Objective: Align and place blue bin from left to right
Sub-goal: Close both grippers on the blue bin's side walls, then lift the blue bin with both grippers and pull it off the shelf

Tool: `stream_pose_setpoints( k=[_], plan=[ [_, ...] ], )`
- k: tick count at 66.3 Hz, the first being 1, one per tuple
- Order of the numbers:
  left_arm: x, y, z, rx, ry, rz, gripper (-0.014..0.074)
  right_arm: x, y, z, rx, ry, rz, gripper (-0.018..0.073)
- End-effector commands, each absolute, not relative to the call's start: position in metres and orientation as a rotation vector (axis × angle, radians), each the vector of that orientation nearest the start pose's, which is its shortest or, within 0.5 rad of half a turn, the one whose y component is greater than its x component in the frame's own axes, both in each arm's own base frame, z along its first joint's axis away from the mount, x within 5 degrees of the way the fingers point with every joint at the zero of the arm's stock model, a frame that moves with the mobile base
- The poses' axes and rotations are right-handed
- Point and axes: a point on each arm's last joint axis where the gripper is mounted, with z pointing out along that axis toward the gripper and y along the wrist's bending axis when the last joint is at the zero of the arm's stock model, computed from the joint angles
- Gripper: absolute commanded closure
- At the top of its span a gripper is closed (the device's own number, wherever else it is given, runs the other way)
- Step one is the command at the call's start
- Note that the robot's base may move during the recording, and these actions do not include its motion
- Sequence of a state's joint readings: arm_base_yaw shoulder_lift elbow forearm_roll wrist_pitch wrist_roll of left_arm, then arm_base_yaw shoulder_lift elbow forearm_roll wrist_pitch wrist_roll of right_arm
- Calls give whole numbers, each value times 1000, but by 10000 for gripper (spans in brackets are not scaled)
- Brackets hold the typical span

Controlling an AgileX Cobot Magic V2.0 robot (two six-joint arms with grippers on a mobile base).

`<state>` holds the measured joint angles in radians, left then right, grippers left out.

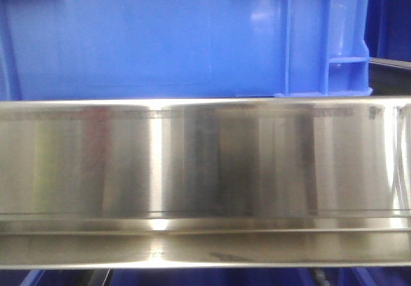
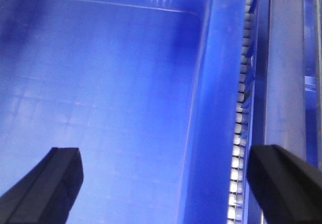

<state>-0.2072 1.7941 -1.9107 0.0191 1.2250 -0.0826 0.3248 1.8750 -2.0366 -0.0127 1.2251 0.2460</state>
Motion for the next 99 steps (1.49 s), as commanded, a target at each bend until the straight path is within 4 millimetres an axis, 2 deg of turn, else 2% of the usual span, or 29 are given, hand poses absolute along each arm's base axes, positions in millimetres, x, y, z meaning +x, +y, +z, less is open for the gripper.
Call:
stream_pose_setpoints(
  k=[1,10,16,21,26,30,35,48,65,80,99],
  plan=[
    [378,-76,391,146,2567,-83,-3,385,124,400,-93,2522,189,-1],
    [378,-76,391,146,2567,-83,9,385,124,400,-93,2522,189,34],
    [378,-76,391,146,2568,-85,95,385,124,400,-93,2522,189,165],
    [378,-77,391,145,2568,-95,248,385,124,400,-93,2522,189,333],
    [378,-78,391,145,2570,-110,486,385,124,400,-93,2522,189,536],
    [378,-78,391,145,2570,-110,710,385,124,400,-93,2522,189,653],
    [377,-79,389,143,2578,-133,708,385,124,400,-93,2522,189,623],
    [377,-84,388,138,2589,-216,708,385,125,400,-96,2522,190,627],
    [374,-84,392,138,2577,-221,708,380,123,407,-95,2505,195,627],
    [355,-81,419,137,2506,-248,708,360,117,435,-90,2433,217,627],
    [328,-86,457,129,2351,-432,708,332,110,473,-85,2291,297,627]
  ],
)
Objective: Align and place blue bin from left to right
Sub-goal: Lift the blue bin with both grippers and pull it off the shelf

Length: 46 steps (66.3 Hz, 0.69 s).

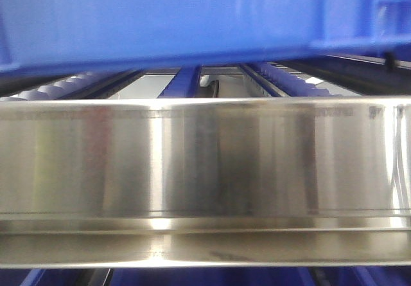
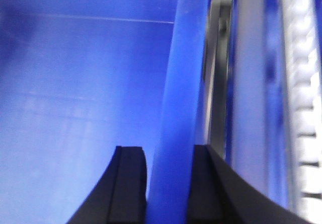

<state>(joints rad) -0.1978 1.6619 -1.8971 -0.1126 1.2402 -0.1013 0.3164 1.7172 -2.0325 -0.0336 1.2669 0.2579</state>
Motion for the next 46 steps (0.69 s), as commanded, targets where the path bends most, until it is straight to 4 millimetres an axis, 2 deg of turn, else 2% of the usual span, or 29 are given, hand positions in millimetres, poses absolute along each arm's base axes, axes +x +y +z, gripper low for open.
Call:
stream_pose_setpoints(
  k=[1,15,46],
  plan=[
    [326,-87,460,127,2336,-442,708,330,110,475,-85,2281,299,627],
    [314,-87,479,120,2234,-495,708,320,106,488,-83,2228,313,627],
    [314,-87,484,116,2202,-502,708,320,106,489,-83,2227,313,627]
  ],
)
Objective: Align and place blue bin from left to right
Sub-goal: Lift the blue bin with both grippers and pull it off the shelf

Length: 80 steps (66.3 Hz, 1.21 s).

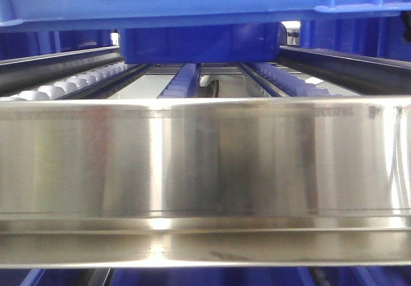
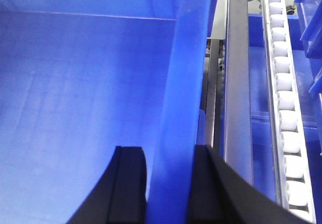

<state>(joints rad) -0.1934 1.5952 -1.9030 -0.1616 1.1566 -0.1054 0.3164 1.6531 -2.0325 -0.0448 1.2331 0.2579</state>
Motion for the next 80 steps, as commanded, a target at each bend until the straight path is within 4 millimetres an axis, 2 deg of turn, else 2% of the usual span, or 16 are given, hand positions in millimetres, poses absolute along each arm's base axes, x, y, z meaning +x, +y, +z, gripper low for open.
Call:
stream_pose_setpoints(
  k=[1,80],
  plan=[
    [314,-87,484,116,2200,-502,708,320,106,489,-83,2227,313,627],
    [315,-84,484,116,2199,-461,708,321,107,488,-83,2224,314,627]
  ],
)
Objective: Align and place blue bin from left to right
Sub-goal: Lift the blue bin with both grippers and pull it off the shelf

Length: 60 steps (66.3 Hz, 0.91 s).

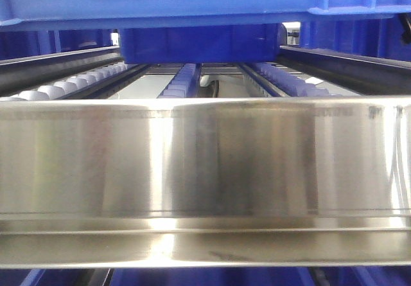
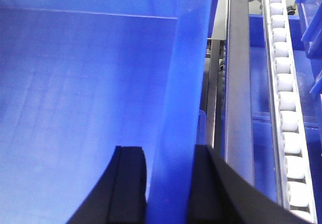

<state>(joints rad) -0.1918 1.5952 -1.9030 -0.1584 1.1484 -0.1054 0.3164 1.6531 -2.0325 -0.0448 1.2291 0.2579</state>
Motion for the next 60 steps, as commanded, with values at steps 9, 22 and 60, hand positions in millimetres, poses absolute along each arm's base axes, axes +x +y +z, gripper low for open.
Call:
stream_pose_setpoints(
  k=[9,22,60],
  plan=[
    [315,-84,484,116,2199,-461,708,321,107,488,-83,2221,314,627],
    [315,-84,484,116,2199,-461,708,321,107,488,-83,2221,314,627],
    [325,-85,490,90,2084,-468,708,322,107,488,-83,2223,314,627]
  ],
)
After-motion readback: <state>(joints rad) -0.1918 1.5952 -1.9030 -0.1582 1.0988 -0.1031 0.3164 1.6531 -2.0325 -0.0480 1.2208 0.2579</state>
